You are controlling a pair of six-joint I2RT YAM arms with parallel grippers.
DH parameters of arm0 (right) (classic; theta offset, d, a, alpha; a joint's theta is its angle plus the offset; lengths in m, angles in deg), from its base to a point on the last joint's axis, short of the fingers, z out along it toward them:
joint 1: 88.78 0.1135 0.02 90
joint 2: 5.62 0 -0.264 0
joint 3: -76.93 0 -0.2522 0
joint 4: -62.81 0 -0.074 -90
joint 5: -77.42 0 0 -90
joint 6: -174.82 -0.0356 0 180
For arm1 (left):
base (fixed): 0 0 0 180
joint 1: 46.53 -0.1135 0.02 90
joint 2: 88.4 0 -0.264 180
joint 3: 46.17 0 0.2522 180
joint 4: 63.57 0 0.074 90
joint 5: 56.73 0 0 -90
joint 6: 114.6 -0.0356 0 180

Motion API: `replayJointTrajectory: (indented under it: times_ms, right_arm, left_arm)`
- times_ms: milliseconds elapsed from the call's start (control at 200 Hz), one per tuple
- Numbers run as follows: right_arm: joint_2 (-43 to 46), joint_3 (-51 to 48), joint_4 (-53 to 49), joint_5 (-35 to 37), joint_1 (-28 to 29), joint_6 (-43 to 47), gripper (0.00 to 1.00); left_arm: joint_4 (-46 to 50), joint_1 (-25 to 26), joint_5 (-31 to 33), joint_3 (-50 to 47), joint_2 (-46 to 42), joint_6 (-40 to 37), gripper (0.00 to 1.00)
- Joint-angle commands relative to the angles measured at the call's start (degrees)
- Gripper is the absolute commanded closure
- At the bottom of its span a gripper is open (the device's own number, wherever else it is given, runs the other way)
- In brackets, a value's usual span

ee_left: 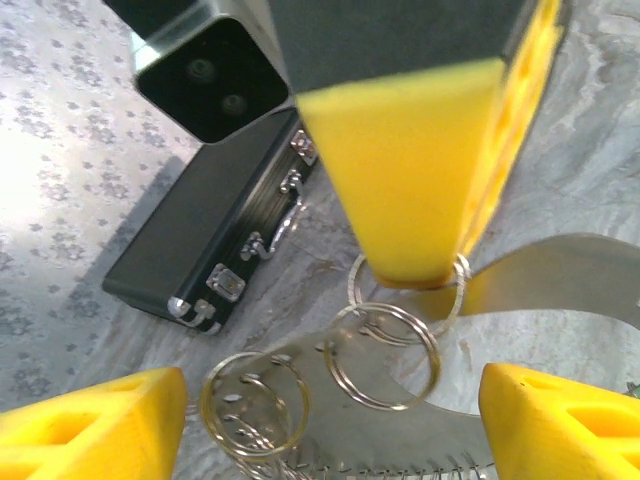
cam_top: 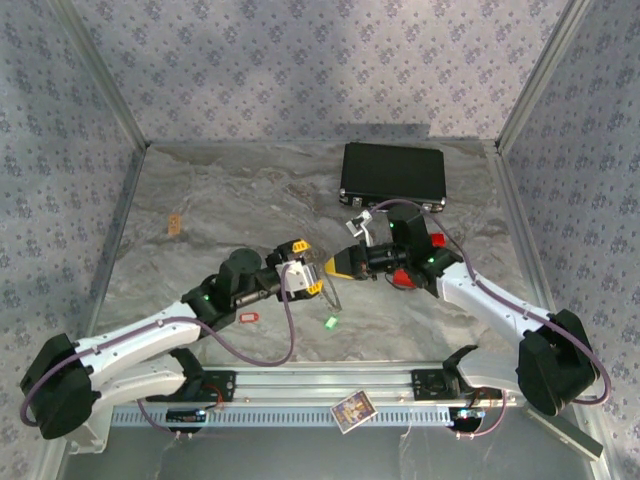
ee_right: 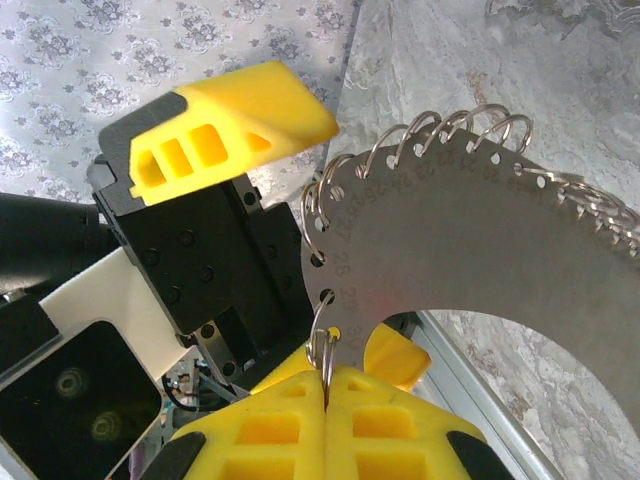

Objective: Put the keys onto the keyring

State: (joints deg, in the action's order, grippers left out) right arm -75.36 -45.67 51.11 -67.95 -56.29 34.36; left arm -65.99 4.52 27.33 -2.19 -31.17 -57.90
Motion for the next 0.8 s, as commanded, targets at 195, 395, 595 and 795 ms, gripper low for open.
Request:
replayJointTrajectory:
  times_ms: [195,395,595,795]
  right_arm:
    - [1.0,1.98,-1.66,-1.82,-0.32,2.45,1.0]
    - [0.58,2.42,-2.77,-2.36,-0.01,3.2,1.0]
    - [-0.13,3.31,-2.56,-2.89,1.47,3.3,1.0]
    - [-1.02,4.09,-2.77,-2.93,2.01,3.43,1.0]
  left_arm:
    - [-2.5,0.38,4.49,-0.6,-3.23,-0.51,0.31]
    - [-3.11,0.33,5.7,-1.17,-5.24,-0.02,0.35]
    - [-4.97,-0.51,9.38,0.41,-2.27,1.39,0.37]
    - [-5.51,-3.9,8.8,4.3,3.14,7.04,0.36]
